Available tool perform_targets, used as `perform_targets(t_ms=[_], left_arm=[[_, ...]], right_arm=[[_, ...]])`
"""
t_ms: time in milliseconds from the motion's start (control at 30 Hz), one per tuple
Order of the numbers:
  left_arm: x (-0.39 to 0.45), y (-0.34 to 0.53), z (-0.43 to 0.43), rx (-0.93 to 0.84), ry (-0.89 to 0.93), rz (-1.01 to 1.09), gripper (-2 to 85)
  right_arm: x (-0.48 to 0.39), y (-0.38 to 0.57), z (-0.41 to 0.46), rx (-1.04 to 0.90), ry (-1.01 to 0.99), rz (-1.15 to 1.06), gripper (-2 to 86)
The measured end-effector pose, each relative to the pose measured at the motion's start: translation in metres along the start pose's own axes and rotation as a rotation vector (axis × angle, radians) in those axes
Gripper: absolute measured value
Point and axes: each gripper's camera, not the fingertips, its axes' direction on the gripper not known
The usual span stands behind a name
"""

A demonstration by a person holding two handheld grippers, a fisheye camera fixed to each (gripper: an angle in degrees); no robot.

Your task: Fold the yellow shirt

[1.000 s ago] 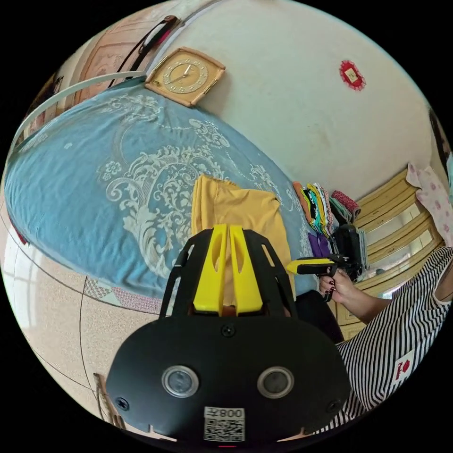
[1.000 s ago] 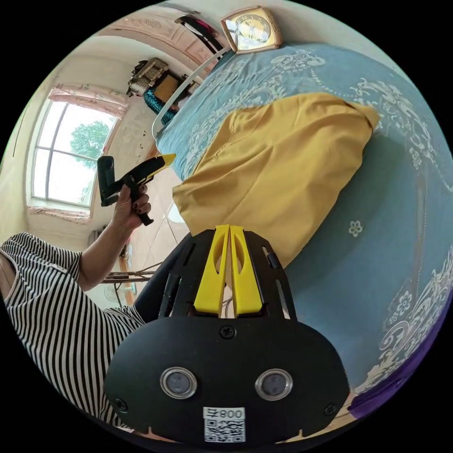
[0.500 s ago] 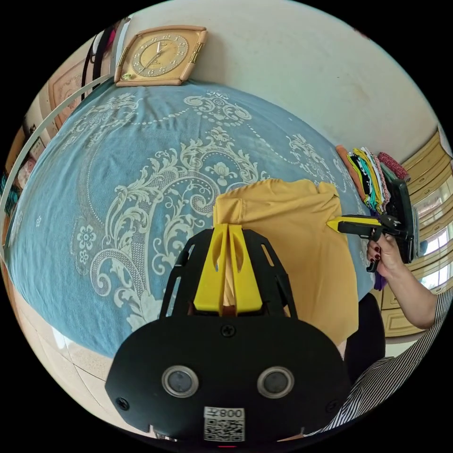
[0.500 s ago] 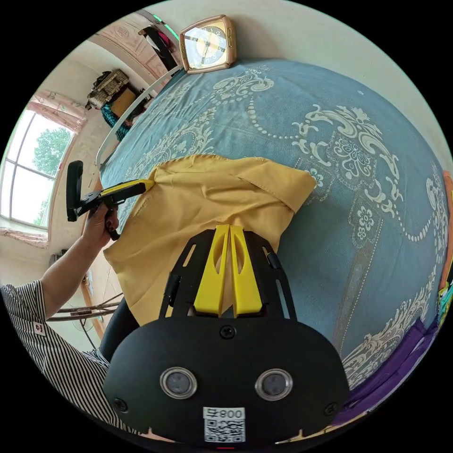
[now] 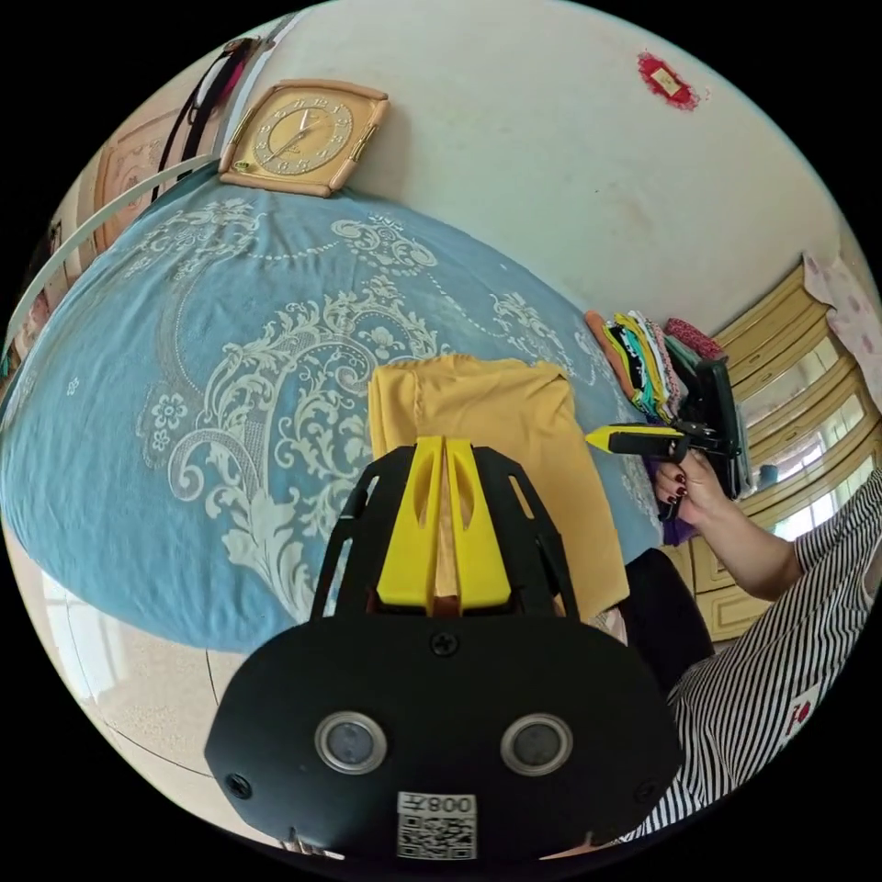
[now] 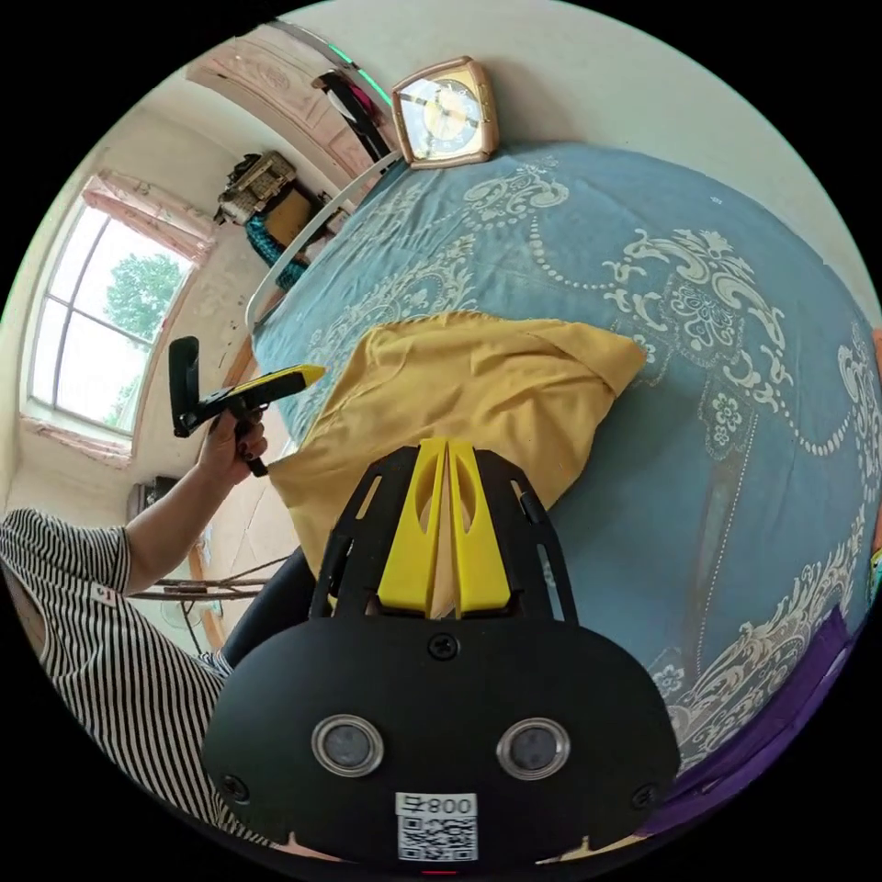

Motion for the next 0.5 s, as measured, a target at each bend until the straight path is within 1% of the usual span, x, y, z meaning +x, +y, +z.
perform_targets(t_ms=[67,100,167,233,267,333,400,433,500], left_arm=[[-0.003,0.021,-0.007,-0.037,0.004,-0.017,0.4],[-0.009,0.033,-0.005,-0.080,-0.013,-0.043,0.5],[-0.023,0.046,-0.005,-0.131,-0.038,-0.091,0.6],[-0.036,0.052,-0.020,-0.087,0.010,-0.137,0.9],[-0.041,0.055,-0.037,-0.046,0.026,-0.161,1.2],[-0.049,0.062,-0.064,0.014,0.037,-0.187,2.0],[-0.066,0.080,-0.093,0.057,0.068,-0.248,3.7],[-0.071,0.086,-0.098,0.061,0.085,-0.269,4.1],[-0.099,0.110,-0.114,0.082,0.154,-0.388,5.9]], right_arm=[[-0.025,0.034,0.009,-0.078,-0.078,-0.058,0.1],[-0.029,0.042,0.015,-0.109,-0.090,-0.066,0.1],[-0.041,0.073,0.040,-0.243,-0.090,-0.081,0.1],[-0.040,0.089,0.052,-0.290,-0.035,-0.065,0.1],[-0.038,0.093,0.049,-0.288,-0.059,-0.042,0.0],[-0.040,0.096,0.034,-0.233,-0.098,-0.040,0.0],[-0.046,0.100,0.025,-0.215,-0.090,-0.063,0.0],[-0.049,0.103,0.026,-0.235,-0.077,-0.083,0.0],[-0.048,0.109,0.037,-0.290,-0.059,-0.097,0.0]])
